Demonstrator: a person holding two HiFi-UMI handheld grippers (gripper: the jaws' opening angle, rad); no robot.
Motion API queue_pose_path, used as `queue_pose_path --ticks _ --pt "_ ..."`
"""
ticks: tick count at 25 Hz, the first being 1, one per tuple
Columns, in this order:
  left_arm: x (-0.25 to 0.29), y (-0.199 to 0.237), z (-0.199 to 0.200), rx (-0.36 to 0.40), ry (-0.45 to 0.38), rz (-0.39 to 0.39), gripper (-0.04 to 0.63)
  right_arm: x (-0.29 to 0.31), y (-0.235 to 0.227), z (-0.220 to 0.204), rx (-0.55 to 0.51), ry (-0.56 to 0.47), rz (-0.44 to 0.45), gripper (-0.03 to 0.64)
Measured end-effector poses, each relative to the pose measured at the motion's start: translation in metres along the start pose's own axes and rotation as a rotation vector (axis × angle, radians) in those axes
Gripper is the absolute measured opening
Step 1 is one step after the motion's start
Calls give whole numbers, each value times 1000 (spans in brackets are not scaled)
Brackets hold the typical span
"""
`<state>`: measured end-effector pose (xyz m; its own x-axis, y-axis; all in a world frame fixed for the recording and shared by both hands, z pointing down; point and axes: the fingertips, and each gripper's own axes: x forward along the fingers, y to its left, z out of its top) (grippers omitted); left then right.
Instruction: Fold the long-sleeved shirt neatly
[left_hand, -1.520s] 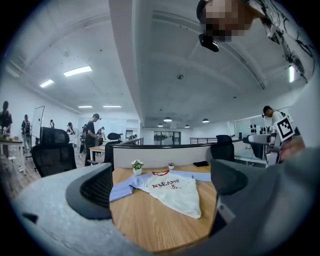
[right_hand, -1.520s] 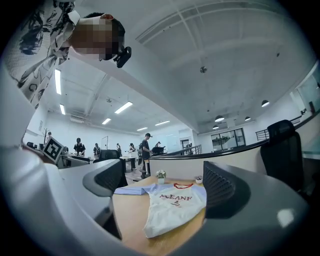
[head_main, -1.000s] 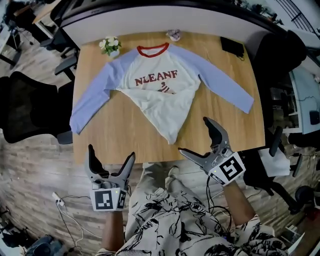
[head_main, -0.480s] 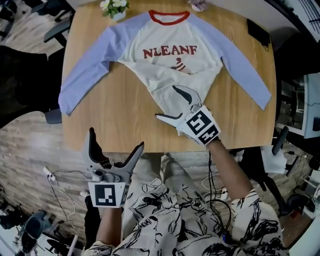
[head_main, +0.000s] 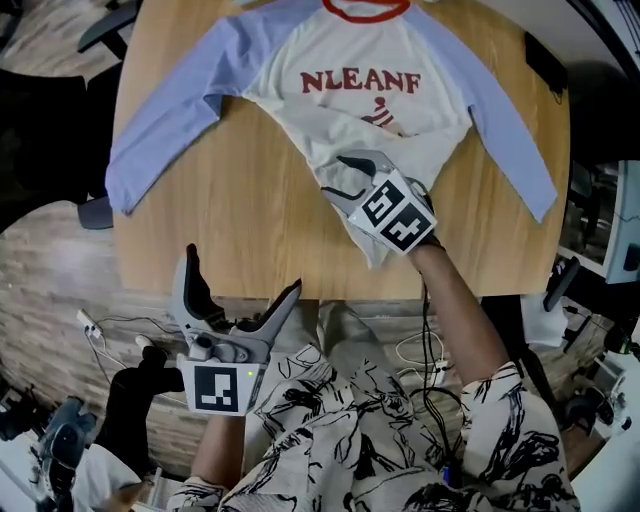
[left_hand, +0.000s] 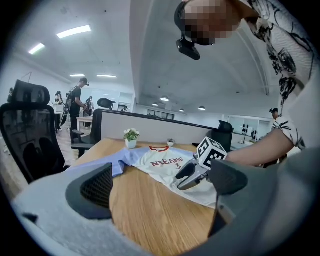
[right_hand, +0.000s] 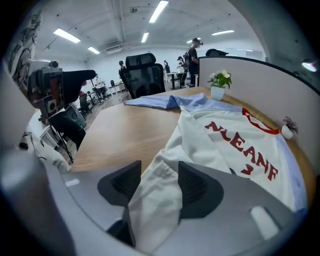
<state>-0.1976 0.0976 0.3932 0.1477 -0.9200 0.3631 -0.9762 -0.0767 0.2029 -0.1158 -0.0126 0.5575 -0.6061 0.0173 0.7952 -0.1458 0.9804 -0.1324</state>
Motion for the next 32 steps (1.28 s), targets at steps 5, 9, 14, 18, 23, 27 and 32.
queue_pose_path --ticks 5,9,14,18,23,27,32 --pt "0 3 -6 -6 17 -6 600 9 -5 -3 -68 61 -35 162" --pt "1 4 -10 -13 32 -9 600 14 -9 -8 -114 104 -75 99" --pt "2 5 -9 -8 33 -12 600 14 -8 -8 -145 120 -89 44" --pt "2 2 -10 1 38 -27 601 0 -8 -1 -126 78 -111 37" --pt "4 -12 -6 25 42 -54 601 -43 -8 13 -62 -41 -140 37" --pt "12 -33 -3 65 53 -110 600 -93 -8 13 16 -155 -192 35" --pt "32 -63 -3 119 83 -192 600 -173 -9 -3 98 -286 -300 35"
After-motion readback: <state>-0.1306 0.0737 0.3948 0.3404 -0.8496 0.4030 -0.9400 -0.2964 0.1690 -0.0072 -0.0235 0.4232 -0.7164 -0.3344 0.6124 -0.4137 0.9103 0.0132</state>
